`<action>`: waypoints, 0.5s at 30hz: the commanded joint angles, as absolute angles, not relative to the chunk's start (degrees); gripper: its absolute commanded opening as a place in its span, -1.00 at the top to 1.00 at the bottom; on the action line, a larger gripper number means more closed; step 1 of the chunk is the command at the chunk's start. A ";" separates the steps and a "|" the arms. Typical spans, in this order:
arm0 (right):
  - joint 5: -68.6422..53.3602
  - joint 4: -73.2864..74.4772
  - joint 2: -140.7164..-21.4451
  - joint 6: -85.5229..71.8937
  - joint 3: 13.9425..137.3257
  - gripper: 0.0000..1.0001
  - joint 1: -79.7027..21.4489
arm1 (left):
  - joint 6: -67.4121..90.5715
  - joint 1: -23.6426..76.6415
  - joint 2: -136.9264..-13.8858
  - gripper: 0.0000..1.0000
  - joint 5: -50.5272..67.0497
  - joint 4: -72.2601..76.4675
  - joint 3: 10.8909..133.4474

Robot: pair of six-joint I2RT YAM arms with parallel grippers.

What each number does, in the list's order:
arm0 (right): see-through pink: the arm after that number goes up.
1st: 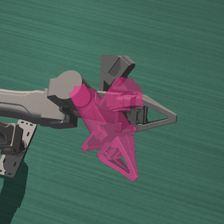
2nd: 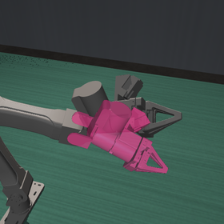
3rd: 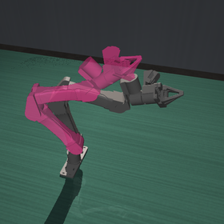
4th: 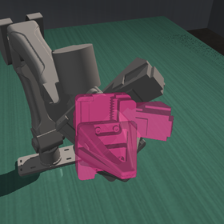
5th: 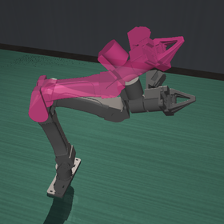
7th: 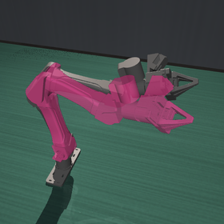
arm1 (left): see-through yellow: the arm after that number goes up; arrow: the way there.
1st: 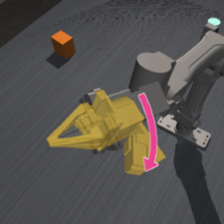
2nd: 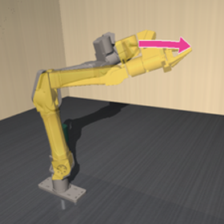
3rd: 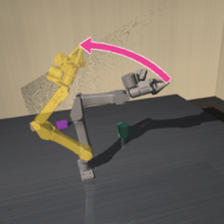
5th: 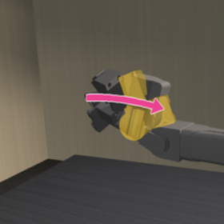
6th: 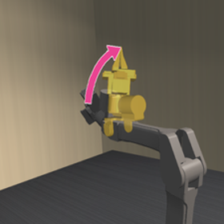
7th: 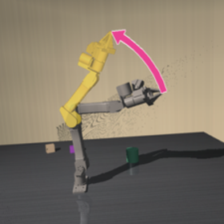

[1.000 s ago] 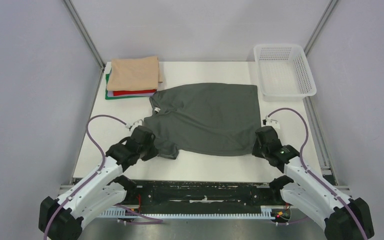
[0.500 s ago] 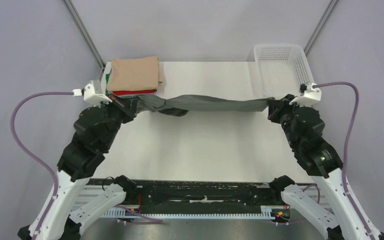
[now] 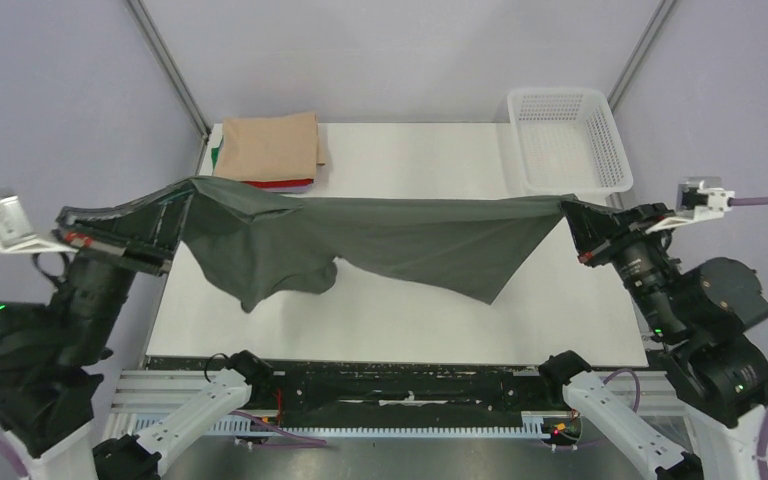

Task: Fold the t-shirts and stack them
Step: Flatten out the tshirt

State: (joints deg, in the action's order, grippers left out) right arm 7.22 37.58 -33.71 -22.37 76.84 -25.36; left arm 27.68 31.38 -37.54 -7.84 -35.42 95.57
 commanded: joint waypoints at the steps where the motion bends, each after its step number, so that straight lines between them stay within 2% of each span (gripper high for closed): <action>1: 0.19 42.06 -33.14 -20.67 84.16 1.00 -25.55 | 21.79 31.29 -38.27 0.96 -1.87 -38.43 102.79; 4: -3.92 43.40 -33.07 -20.46 86.21 1.00 -25.47 | 21.77 30.79 -37.66 0.96 1.81 -38.63 103.56; 7: -2.14 43.49 -32.44 -20.64 84.79 1.00 -25.39 | 21.81 30.15 -38.25 0.96 2.51 -38.66 102.22; 10: 3.41 42.70 -31.65 -20.83 81.45 1.00 -25.40 | 21.90 30.15 -39.49 0.96 0.27 -37.57 98.78; 13: 10.69 40.76 -31.44 -20.99 76.26 1.00 -25.39 | 21.90 30.15 -39.98 0.96 -4.68 -32.15 89.99; 15: 17.50 39.39 -32.30 -21.28 71.59 1.00 -25.40 | 21.89 30.15 -42.28 0.96 -11.16 -31.62 85.93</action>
